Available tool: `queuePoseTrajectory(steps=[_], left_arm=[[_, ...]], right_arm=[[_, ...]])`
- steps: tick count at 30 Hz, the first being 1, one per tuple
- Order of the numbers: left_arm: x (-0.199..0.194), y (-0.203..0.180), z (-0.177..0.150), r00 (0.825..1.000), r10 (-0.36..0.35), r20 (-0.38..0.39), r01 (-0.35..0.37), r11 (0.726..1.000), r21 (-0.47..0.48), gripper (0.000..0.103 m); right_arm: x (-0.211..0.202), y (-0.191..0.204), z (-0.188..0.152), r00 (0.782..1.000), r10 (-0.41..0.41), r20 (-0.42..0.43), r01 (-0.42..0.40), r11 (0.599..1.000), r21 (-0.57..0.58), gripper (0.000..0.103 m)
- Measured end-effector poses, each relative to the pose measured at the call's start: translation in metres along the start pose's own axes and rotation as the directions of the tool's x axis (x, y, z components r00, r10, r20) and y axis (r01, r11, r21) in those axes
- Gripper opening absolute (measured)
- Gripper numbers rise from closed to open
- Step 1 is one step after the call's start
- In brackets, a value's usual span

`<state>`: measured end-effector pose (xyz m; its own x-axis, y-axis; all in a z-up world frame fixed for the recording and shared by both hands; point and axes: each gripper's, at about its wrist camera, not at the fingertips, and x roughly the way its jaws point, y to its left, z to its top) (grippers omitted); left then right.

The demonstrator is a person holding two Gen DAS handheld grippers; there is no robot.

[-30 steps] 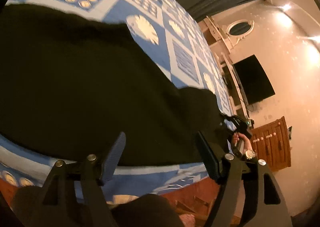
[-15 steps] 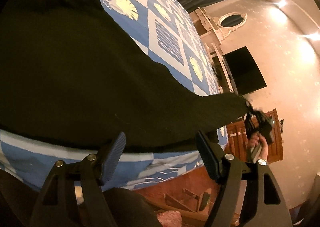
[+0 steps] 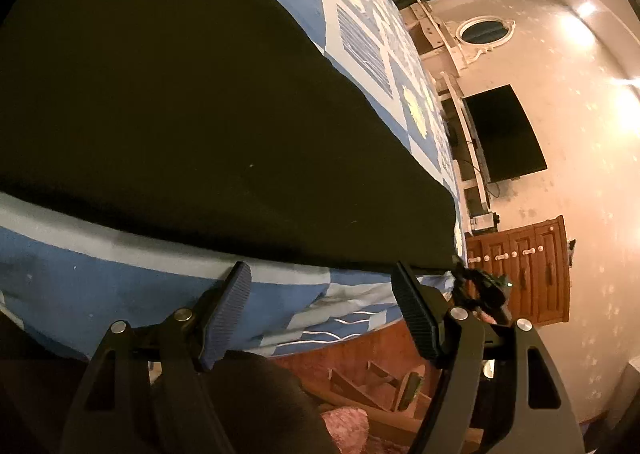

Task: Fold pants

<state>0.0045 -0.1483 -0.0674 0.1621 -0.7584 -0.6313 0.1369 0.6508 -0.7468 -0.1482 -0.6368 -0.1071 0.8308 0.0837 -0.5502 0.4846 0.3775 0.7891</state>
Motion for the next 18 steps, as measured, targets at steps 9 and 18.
queuePoseTrajectory(steps=[9,18], left_arm=[[0.004,-0.008,-0.003,1.000,-0.021,0.008,0.021,1.000,0.021,0.072],[0.004,-0.009,-0.001,1.000,-0.016,0.013,0.015,0.999,0.028,0.072]], right_arm=[[-0.020,-0.021,0.003,0.996,-0.033,0.081,0.024,0.993,0.113,0.038],[-0.005,-0.027,0.004,0.998,0.005,0.056,-0.011,0.994,0.111,0.061]])
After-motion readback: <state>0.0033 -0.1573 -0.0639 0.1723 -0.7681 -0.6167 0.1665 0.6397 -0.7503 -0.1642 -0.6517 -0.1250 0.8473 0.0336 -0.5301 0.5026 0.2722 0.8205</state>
